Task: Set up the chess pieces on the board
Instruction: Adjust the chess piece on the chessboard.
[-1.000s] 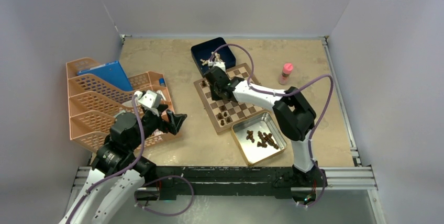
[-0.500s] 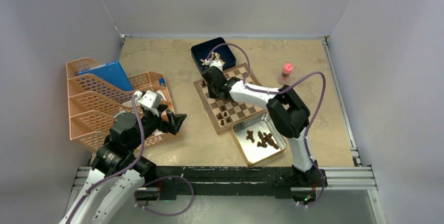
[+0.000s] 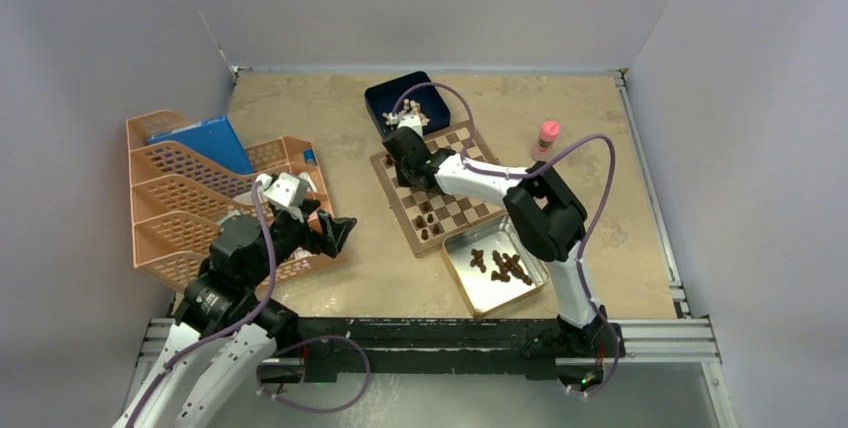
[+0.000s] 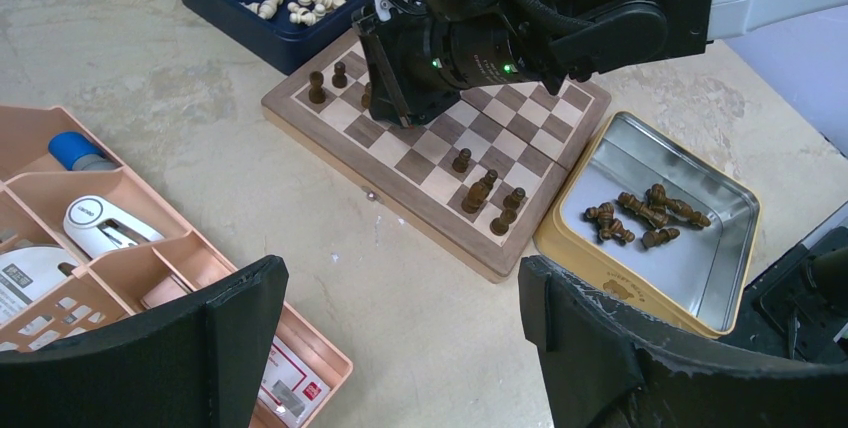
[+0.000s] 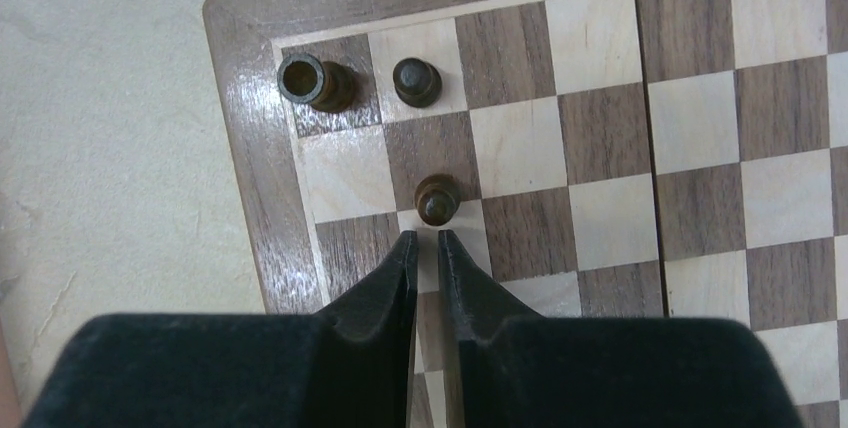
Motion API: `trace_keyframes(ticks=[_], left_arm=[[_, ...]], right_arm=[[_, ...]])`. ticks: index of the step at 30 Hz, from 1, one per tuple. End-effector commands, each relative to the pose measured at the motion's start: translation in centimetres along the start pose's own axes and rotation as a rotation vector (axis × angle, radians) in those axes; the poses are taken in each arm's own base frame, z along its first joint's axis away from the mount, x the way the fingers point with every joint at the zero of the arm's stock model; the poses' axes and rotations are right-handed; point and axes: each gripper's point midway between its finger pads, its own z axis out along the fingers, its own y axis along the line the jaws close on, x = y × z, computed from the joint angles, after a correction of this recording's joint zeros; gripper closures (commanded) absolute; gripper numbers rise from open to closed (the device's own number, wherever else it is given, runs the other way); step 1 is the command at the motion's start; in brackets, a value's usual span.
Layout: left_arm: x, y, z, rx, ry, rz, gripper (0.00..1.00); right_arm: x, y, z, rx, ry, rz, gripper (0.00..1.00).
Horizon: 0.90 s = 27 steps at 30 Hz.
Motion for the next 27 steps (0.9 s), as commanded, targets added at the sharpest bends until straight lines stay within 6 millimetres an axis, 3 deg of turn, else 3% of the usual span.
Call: trace_keyframes(ticks=[1, 27], left_arm=[[-1.98, -0.36, -0.44, 0.007, -0.063, -0.002, 0.14], [-1.92, -0.45, -0.39, 0.013, -0.060, 0.001, 0.14]], right_arm=[[-2.03, 0.27, 0.26, 0.013, -0.057, 0.002, 0.86], [-2.20, 0.10, 0.82, 0.032, -0.063, -0.004, 0.86]])
